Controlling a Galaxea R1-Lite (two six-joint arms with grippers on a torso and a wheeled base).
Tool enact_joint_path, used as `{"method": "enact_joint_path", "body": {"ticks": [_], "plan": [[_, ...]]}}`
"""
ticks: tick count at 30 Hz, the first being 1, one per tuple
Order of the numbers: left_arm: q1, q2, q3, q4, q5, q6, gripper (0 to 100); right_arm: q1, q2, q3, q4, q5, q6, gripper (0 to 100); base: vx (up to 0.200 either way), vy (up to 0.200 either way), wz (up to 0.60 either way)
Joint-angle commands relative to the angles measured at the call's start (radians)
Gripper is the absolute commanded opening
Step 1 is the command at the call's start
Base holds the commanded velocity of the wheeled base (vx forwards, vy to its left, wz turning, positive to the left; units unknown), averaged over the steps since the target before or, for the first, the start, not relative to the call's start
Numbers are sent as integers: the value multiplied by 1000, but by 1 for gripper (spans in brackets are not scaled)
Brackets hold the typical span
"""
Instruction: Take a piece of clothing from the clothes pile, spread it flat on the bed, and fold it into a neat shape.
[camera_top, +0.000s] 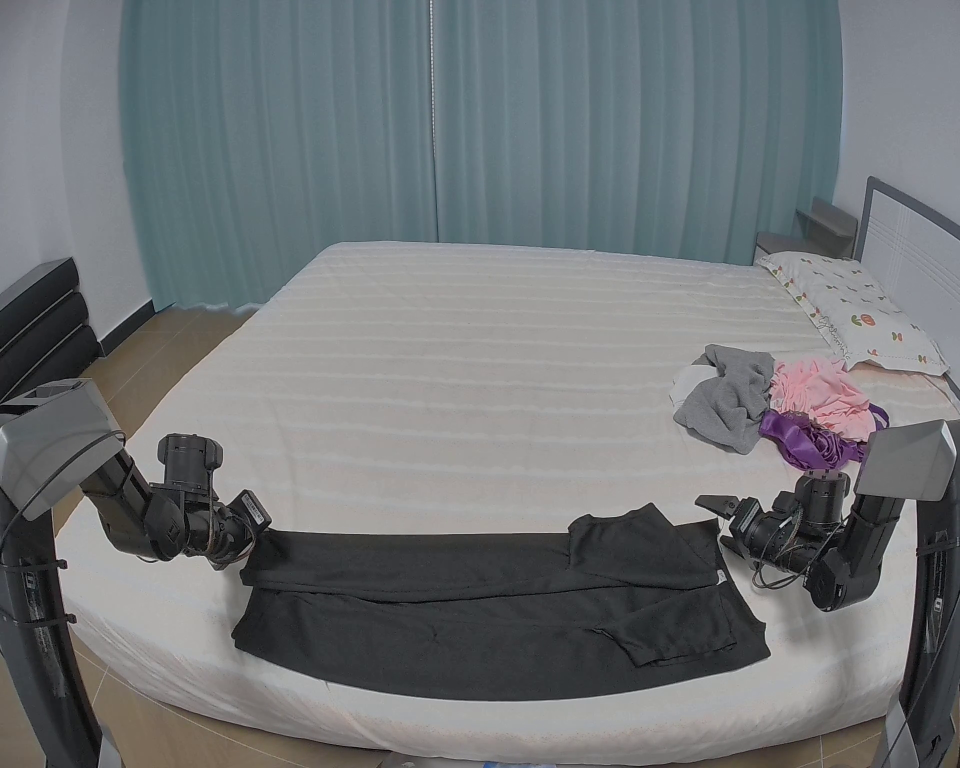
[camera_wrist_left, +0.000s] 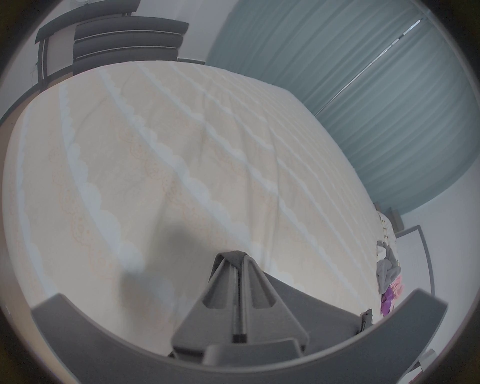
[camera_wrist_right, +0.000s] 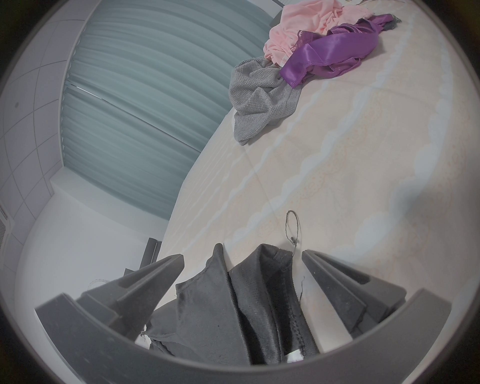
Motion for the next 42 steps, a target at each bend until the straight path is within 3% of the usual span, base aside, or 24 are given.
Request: {"method": "enact_joint_path", "body": {"ticks": [1, 19, 20, 25, 42], "plan": [[-3, 8, 13, -34, 3, -22, 0, 1, 2, 0, -1, 1, 0, 100, 0, 0, 0], [-4, 31, 7, -41, -9, -41, 0, 21, 29, -95, 91, -30, -15, 100, 0, 0, 0], [-4, 31, 7, -41, -9, -41, 0, 21, 32, -95, 93, -30, -25, 0, 0, 0, 0], [-4, 31, 7, -41, -9, -41, 0, 22, 37, -98, 90, -79, -74, 0, 0, 0, 0], [-6, 31, 5, -43, -11, -41, 0, 7, 20, -100, 75, -84, -60, 0, 0, 0, 0]]}}
